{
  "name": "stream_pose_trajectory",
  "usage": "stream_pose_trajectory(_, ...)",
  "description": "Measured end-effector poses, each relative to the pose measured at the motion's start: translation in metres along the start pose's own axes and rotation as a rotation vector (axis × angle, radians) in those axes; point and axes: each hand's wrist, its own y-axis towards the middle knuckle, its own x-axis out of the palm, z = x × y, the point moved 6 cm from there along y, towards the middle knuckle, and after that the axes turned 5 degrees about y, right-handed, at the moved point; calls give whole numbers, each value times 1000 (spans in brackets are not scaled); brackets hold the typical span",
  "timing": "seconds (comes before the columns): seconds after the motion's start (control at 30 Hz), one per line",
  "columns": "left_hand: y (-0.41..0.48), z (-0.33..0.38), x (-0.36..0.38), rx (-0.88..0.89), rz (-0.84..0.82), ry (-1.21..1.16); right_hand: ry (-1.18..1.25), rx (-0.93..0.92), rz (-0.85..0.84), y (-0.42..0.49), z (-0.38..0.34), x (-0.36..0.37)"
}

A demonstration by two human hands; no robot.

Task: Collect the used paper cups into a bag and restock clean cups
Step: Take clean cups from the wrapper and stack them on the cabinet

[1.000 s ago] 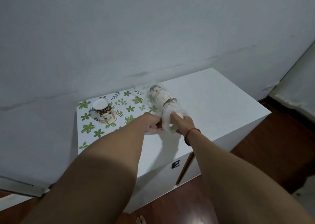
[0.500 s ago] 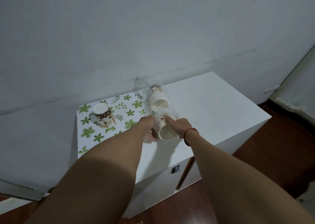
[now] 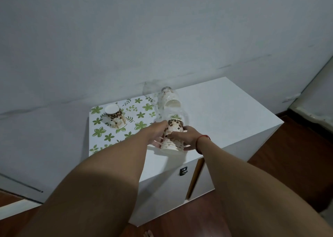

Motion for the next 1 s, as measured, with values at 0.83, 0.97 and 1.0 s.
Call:
stream_pose_trajectory(0.83,-56,7,-223,280,554,-225,-102,-657,48,13,-193,152)
stream_pose_trajectory(0.97,-39,5,-240,282,583,-232,-126,-627,67,36,-199,165)
stream_pose_trajectory(1.0,-32,2,-244,273,595,-233,-130,-612,58,41,-199,168)
